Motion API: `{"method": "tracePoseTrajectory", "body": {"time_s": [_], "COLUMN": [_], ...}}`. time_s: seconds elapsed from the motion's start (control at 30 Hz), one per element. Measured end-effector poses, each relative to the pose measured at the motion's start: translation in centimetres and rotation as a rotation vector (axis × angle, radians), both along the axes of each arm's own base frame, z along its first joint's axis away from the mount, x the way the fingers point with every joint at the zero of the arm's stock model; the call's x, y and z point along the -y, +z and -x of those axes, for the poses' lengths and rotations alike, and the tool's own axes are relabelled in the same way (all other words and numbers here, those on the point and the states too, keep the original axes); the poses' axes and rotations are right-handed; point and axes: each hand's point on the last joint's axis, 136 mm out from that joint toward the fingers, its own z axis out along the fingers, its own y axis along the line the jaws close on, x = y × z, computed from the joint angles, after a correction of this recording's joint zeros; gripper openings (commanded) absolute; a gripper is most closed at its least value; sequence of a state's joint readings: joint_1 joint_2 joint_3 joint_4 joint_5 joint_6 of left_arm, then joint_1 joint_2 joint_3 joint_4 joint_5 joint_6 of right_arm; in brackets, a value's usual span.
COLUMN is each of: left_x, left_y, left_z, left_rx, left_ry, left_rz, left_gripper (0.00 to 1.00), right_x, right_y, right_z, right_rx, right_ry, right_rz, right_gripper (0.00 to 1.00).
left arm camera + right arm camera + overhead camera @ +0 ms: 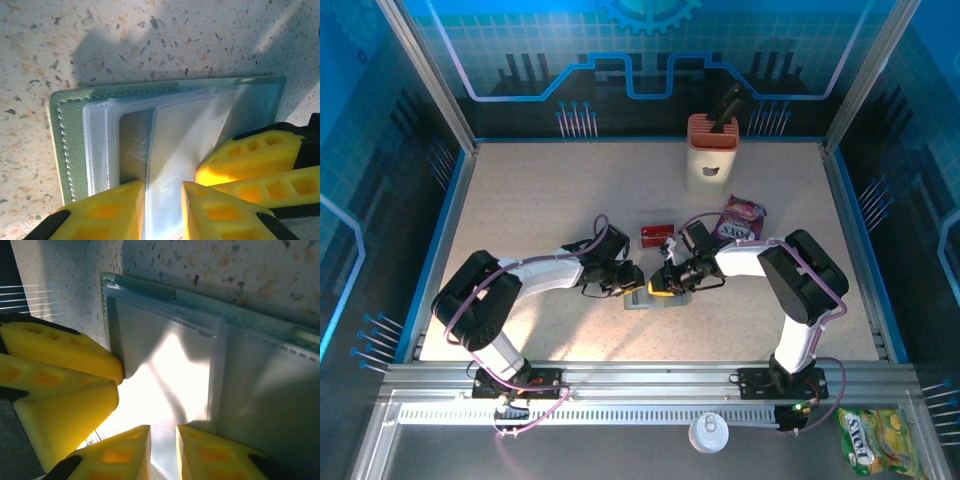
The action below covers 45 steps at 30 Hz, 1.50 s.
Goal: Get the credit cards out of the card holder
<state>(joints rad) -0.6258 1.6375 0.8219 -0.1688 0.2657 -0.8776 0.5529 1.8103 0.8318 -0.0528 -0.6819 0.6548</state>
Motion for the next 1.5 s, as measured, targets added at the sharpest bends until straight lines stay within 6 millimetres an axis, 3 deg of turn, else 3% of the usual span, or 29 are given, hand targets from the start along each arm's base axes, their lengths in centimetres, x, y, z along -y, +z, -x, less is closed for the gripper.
{"method": "tracePoseTrajectory", "body": {"time_s": [0.37,0.93,1.37,1.5], "left_x": [0.1,0.5,1.0,1.1], "left_y": [-0.4,-0.3,-0.4,-0.4], "left_z": [-0.2,-0.5,-0.6,-0.5], "left_rx": [-0.003,0.004,0.003,0.000], "left_ry": [0.019,0.028,0.018,0.013], "left_rz": [0.012,0.041,0.065,0.073], "left_gripper": [0.27,0.29,0.24,0.24], "right_x": [0.6,0.8,0.8,0.8], "right_y": [-0.6,-0.7,-0.7,-0.4], "right_z": [0.2,0.2,0.2,0.2], "right_rx": [-0.016,-0.022,-0.024,-0.025], "right_ry": [-0.009,-0.014,-0.014,-0.021], "right_rz": [0.040,0.057,0.055,0.053], "right_gripper": [0.11,0.09,0.09,0.16]}}
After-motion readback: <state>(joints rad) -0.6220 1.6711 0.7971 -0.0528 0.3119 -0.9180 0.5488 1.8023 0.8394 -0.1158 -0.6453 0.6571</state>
